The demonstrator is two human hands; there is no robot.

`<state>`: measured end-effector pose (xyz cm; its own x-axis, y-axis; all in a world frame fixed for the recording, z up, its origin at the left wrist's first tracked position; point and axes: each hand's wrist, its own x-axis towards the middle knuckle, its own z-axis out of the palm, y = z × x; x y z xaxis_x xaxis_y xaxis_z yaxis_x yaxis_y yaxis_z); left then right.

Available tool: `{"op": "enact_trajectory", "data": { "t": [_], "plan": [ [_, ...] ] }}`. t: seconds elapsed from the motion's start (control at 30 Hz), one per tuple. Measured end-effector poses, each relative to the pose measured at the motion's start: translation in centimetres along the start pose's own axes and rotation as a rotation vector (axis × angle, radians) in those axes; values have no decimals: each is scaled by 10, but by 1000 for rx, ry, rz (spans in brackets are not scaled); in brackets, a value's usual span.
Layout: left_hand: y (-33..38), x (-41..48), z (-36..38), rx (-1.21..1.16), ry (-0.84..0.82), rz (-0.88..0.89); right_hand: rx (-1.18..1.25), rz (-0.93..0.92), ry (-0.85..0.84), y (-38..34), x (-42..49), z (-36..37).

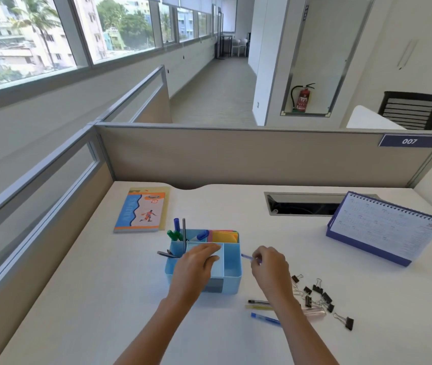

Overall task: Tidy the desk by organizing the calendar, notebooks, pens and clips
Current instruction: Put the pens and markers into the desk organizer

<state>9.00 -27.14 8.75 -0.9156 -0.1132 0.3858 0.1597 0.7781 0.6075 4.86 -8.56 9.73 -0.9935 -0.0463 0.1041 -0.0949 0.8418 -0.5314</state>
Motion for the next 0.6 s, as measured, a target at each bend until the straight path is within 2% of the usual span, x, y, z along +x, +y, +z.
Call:
{"op": "enact_trajectory", "data": {
  "t": [0.13, 0.3, 0.47, 0.6],
  "plan": [
    [10, 15, 12, 36, -104, 23, -63, -26, -36, -31, 12, -21],
    [21, 28, 13, -88, -150, -12, -93, -102, -112, -70, 22, -38],
    [25, 26, 3, -205, -4, -91, -68, -142, -152, -96, 25, -34],
    [9, 21, -10, -234, 54, -173, 129, -178, -167, -105, 24, -23]
  ]
}}
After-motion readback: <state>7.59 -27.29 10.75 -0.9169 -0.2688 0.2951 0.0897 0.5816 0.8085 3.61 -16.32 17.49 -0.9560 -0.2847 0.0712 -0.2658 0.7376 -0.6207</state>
